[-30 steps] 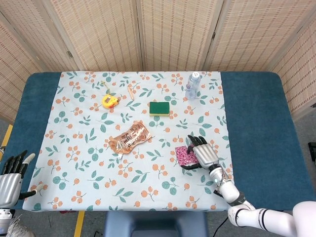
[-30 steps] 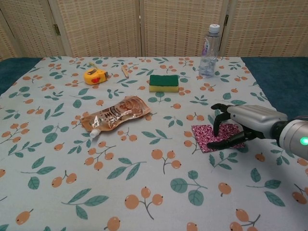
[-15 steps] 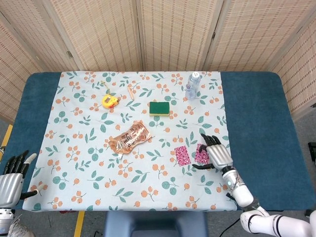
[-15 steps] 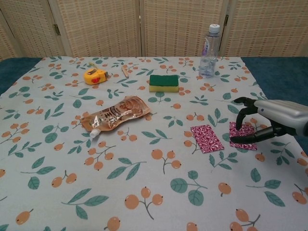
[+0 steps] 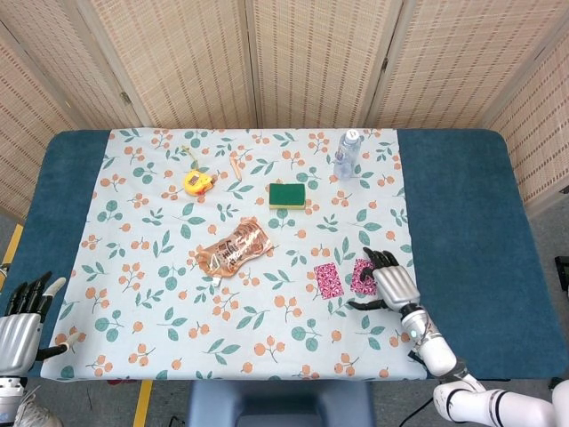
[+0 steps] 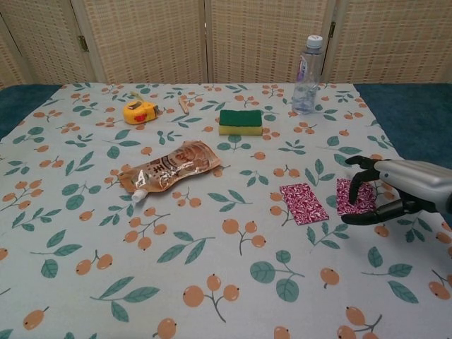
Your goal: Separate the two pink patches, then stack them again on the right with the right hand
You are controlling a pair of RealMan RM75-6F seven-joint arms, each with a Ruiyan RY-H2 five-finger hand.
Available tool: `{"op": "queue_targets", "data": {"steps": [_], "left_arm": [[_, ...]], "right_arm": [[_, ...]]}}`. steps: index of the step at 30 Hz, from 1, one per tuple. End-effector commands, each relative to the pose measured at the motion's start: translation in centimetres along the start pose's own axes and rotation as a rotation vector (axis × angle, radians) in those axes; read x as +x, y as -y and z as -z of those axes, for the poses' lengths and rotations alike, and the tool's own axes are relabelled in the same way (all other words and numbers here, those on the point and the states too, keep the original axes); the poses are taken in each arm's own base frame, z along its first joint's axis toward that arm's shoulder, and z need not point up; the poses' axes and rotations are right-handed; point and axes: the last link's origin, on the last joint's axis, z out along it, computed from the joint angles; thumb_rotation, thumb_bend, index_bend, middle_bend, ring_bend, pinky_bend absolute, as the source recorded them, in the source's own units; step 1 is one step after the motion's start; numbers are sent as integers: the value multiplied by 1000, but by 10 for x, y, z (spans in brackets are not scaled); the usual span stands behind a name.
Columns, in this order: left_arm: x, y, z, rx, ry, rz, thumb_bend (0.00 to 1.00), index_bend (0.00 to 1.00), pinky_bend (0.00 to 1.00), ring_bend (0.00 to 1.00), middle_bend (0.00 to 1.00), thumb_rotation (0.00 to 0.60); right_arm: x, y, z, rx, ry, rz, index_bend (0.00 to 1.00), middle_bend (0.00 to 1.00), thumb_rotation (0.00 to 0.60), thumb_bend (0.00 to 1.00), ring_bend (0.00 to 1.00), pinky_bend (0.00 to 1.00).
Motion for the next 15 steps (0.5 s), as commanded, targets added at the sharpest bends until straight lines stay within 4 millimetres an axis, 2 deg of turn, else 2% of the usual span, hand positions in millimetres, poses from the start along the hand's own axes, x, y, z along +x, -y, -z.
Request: {"op": "queue_targets", "data": {"steps": [1,15], "left_arm": [[0,0,0,-1,1,0,223,142,0,90,43,600],[-2,0,0,-7,2,6,223,145,0,92,43,600]], "right_arm": [[-1,-3,2,-10,1,0,386,32,225,41,0,0],[4,-47,26,-134,-37,-16,385,33,235,41,0,0]]}}
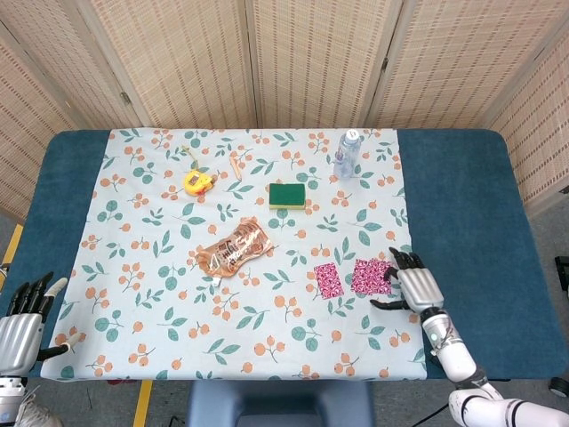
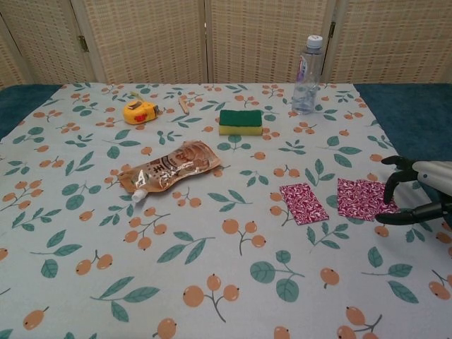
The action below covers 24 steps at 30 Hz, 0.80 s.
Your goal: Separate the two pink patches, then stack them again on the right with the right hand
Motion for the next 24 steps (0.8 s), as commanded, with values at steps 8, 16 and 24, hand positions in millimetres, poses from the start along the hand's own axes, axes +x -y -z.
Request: {"op": "queue_targets", "data": {"steps": [8,16,24], "left_arm": [[-1,-3,0,-11,2,3,223,145,0,92,43,600],[2,0,0,0,-2,-1,223,144,0,93,43,600],[1,1,0,2,2,-1,223,144,0,93,43,600]], "right_arm": [[11,-4,6,1,-35,-11,386,33,253,41,0,0],[0,21,-7,61,0,-18,386,33,255,41,0,0],[-4,24,-13,59,11,-5,386,33,264,41,0,0]]}}
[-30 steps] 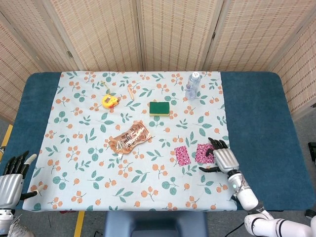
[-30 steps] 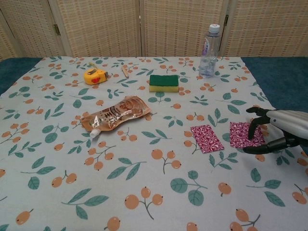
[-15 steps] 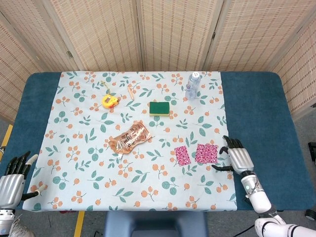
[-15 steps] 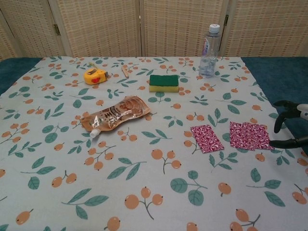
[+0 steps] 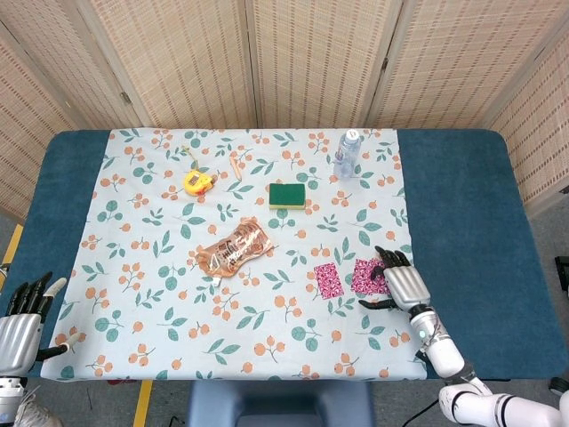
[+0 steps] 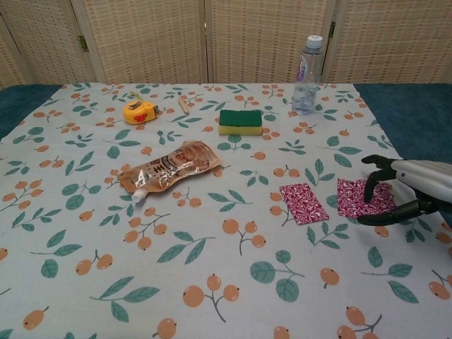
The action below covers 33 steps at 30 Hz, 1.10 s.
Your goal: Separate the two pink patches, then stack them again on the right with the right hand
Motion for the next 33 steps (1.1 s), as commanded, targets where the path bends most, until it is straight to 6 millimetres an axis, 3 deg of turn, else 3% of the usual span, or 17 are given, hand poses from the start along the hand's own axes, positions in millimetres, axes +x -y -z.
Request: {"op": "queue_targets", "data": {"steps": [1,14,21,29,33], "left_arm": [[0,0,0,0,0,0,223,144,0,93,43,600],[-3,0,0,-1,4,1,222,144,0,93,43,600],[-2,-1,0,-4,2,1,223,144,0,93,43,600],[-1,1,2,2,1,0,223,144,0,94,43,600],[-2,3,2,10,3,-1,223,144,0,94,43,600]], "right_arm": [[0,-2,0,-8,0,1,386,33,265,41,0,0],[4,-34,12,-96,-12,-9,386,33,270,40,0,0],[7,-17,12,-32,-24,-21,385,33,276,41,0,0],[3,4,-6,11,-4,-25,385,33,276,41,0,0],[1,5,-9,6,3,-20,386,33,274,40,0,0]]}}
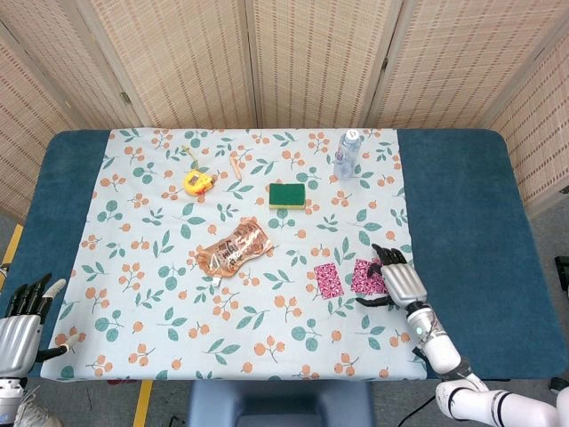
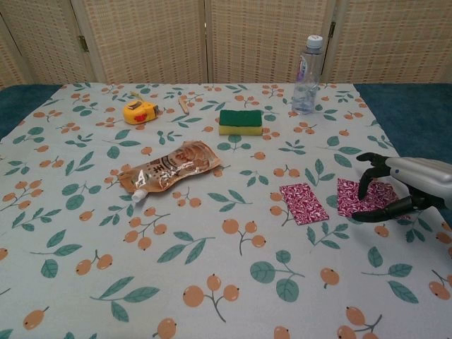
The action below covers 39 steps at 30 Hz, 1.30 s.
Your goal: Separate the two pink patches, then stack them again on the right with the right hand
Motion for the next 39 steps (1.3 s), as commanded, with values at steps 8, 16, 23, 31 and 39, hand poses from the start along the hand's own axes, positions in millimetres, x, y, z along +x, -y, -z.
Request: {"op": "queue_targets", "data": {"steps": [8,16,23,31,39], "left_arm": [[-1,0,1,0,-1,2,223,144,0,94,43,600],[0,-2,0,-5,-4,0,223,144,0,94,43,600],[1,-5,-2,-15,-8,1,223,144,0,94,43,600],[2,-4,-1,-14,-8,2,223,142,0,94,43,600],[1,2,3,6,-2,1,223,142,0,94,43,600]], "right_arm": [[2,-11,4,-33,-8,4,385,33,276,41,0,0],[4,-21,11,-52,-16,-9,386,33,281,40,0,0],[18,7,17,55,-40,-49,353,33,400,41,0,0],[26,46,-1,146,-23,47,245,19,463,44,0,0],[19,72,-21,168,40,167,187,0,532,49,0,0]]}}
